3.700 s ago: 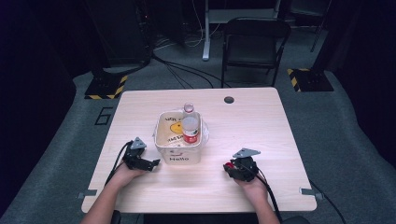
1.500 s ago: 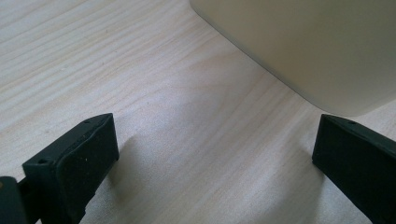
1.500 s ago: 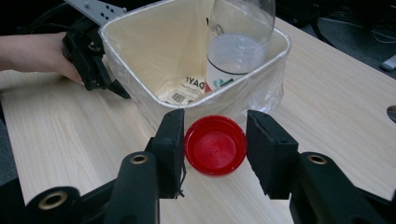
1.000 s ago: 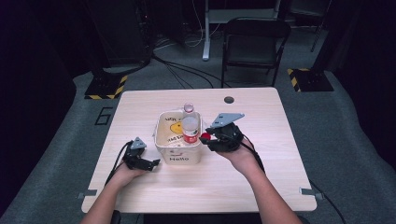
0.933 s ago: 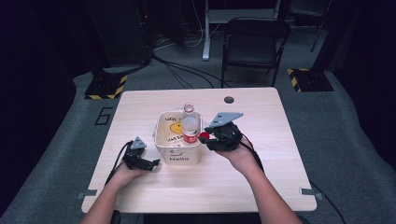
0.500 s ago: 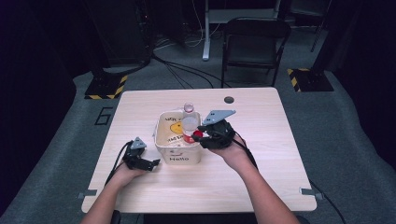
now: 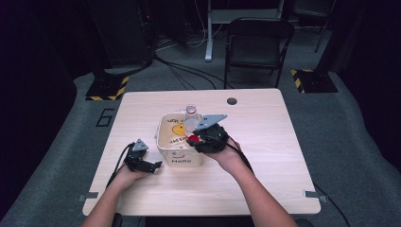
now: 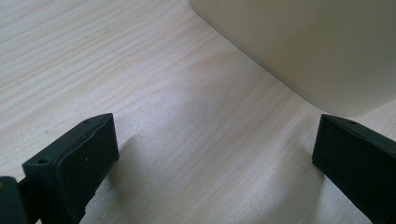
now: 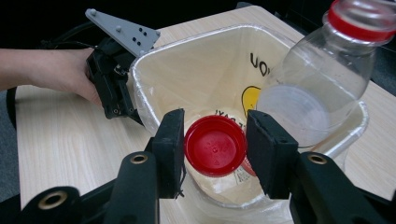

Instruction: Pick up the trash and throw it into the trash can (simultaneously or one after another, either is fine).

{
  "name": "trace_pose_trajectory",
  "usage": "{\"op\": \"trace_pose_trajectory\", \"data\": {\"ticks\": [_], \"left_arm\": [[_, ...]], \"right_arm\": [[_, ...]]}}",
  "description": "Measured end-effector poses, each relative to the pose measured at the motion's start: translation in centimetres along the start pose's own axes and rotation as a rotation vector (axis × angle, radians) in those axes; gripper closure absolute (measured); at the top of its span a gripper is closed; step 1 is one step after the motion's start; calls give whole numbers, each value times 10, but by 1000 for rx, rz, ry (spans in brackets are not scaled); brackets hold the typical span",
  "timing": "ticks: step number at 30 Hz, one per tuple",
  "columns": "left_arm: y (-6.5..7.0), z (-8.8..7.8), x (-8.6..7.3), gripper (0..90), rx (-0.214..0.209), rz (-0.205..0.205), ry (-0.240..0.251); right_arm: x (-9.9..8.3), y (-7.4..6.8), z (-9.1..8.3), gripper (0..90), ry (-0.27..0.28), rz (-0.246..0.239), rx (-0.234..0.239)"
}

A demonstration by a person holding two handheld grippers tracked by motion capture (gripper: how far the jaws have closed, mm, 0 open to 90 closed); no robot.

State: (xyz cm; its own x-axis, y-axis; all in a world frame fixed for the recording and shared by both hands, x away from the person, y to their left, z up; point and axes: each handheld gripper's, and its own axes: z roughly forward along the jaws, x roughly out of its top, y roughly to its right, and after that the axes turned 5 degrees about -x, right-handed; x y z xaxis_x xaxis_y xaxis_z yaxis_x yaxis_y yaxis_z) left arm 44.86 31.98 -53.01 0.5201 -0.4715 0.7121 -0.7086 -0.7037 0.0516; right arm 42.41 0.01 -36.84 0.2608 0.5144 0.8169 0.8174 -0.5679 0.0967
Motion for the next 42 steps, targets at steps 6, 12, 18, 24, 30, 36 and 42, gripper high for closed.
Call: {"op": "trace_pose_trajectory", "data": {"ticks": [6, 12, 18, 24, 30, 36, 42], "left_arm": [[0, 0, 0, 2, 0, -2, 0], [0, 0, 0, 1, -1, -2, 1], [-1, 0, 0, 1, 3, 9, -1], [0, 0, 0, 2, 0, -1, 0], [0, 0, 0, 1, -2, -4, 1], [0, 0, 0, 2, -1, -1, 1], [1, 0, 0, 2, -5, -13, 3]], "right_arm": [[-3, -1, 9, 573, -6, 8, -13], [-4, -3, 18, 572, -11, 13, -7], [-3, -4, 26, 572, -5, 15, 4], [-3, -6, 31, 572, -9, 12, 13], [-4, -7, 36, 570, -20, 18, 21], [-5, -7, 40, 568, -23, 20, 16], [-5, -5, 42, 517, -33, 28, 1]]}}
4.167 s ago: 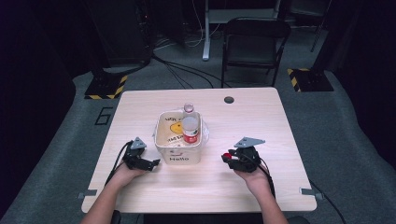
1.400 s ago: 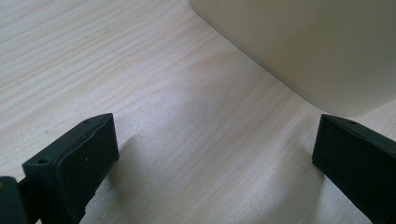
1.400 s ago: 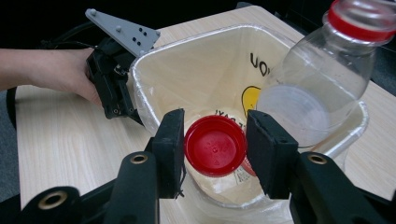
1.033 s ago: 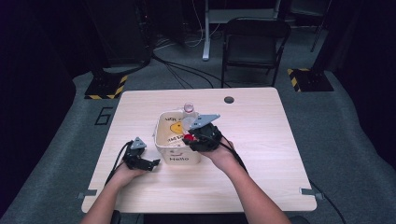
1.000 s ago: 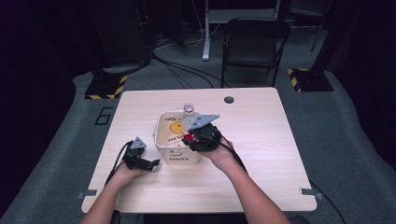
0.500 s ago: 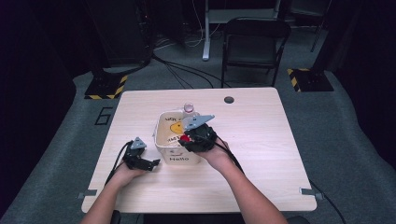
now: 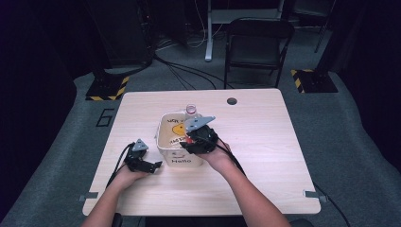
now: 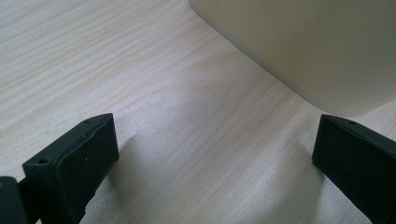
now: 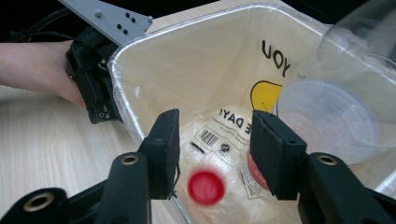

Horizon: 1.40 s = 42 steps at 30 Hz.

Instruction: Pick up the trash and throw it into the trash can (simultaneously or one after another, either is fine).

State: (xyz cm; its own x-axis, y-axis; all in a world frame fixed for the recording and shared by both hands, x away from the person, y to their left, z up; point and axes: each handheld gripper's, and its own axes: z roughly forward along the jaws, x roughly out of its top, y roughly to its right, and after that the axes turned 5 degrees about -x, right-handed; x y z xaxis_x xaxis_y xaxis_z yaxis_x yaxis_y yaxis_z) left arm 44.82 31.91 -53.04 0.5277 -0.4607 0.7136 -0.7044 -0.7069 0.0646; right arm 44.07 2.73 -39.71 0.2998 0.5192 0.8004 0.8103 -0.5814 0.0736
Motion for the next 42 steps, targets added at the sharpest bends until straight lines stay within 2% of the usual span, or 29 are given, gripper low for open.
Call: {"op": "trace_pose_trajectory", "data": {"ticks": [1, 12, 22, 27, 29, 39, 42], "left_arm": [[-1, 0, 0, 1, 4, 14, -2], [-1, 1, 1, 2, 1, 7, 3], [-2, 0, 2, 2, 1, 21, -12], [-1, 1, 2, 2, 3, 14, -3], [-1, 1, 1, 2, 7, 23, -1], [1, 0, 1, 2, 2, 13, -5], [1, 0, 1, 2, 2, 14, -4]], "right_arm": [[0, 1, 0, 515, -1, 0, -1], [-1, 3, -12, 464, 3, 6, -16], [-9, 7, -38, 412, 32, 0, -58], [-16, 10, -53, 409, 49, -12, -103], [-19, 12, -60, 407, 50, -8, -127], [-42, 34, -97, 398, 46, 36, -232], [-48, 41, -106, 395, 52, 53, -251]]}}
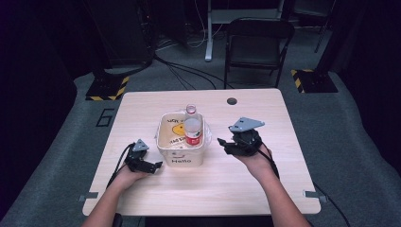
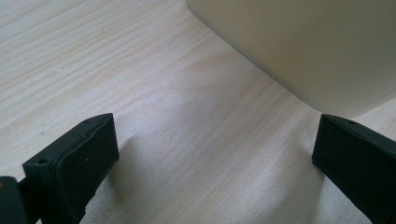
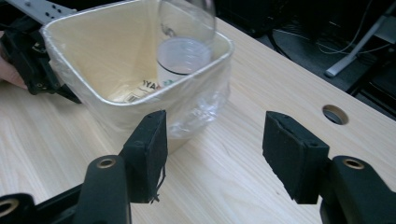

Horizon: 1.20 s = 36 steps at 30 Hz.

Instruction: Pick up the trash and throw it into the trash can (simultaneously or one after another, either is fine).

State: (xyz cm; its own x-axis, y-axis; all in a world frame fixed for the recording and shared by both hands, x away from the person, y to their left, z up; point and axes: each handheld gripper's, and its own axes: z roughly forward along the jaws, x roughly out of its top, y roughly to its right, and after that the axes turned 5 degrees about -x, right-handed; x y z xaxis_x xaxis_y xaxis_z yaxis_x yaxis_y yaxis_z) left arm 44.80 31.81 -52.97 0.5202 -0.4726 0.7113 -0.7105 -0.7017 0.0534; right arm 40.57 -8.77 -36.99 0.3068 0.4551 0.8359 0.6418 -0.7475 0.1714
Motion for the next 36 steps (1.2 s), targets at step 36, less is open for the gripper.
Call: {"op": "trace_pose_trajectory", "data": {"ticks": [36], "left_arm": [[1, -1, -1, 2, -2, -2, -4]], "right_arm": [[-79, 41, 1, 390, -42, 182, -52]]}}
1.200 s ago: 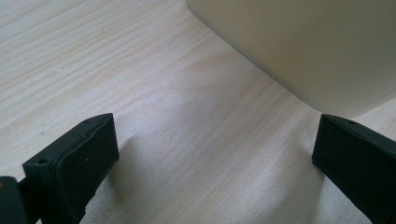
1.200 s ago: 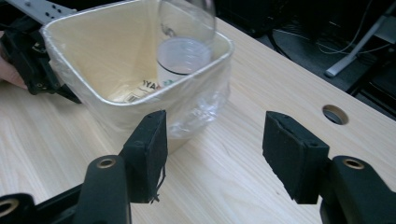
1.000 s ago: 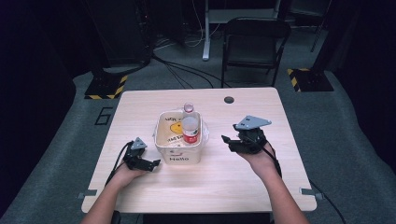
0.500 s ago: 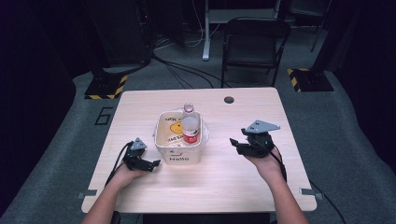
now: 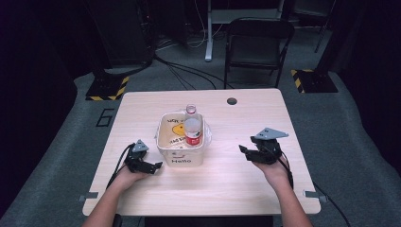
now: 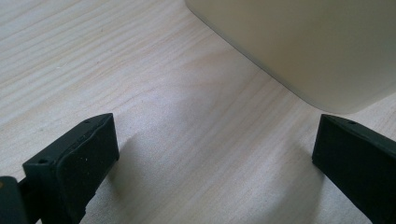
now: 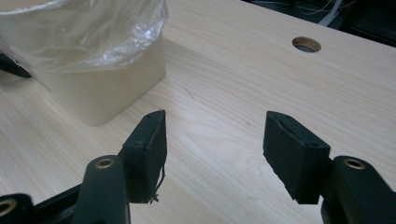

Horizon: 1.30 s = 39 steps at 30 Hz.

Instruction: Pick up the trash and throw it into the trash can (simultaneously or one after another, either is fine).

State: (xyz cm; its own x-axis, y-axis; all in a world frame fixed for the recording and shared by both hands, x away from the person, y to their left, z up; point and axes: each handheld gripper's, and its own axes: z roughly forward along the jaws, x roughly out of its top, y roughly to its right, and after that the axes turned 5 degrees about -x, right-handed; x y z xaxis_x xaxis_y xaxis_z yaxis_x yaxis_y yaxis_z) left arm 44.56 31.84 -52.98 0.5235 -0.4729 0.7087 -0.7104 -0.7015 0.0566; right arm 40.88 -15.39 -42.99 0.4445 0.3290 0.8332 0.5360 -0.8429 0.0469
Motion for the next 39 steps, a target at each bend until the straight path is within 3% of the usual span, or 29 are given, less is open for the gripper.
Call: {"op": "trace_pose_trajectory", "data": {"ticks": [12, 20, 25, 35, 39], "left_arm": [[1, 0, -1, 2, 1, -10, 5], [1, 1, -1, 2, 0, -13, 6], [2, 1, -1, 2, 1, -15, 7], [2, 1, -1, 2, 2, -17, 8], [2, 1, -1, 2, 2, -17, 8]], "right_arm": [[-24, 20, -4, 379, -30, 35, -10], [-42, 35, -2, 372, -52, 97, -36], [-53, 44, 3, 373, -90, 108, -73], [-70, 54, 10, 370, -143, 166, -77], [-74, 56, 15, 363, -175, 161, -85]]}}
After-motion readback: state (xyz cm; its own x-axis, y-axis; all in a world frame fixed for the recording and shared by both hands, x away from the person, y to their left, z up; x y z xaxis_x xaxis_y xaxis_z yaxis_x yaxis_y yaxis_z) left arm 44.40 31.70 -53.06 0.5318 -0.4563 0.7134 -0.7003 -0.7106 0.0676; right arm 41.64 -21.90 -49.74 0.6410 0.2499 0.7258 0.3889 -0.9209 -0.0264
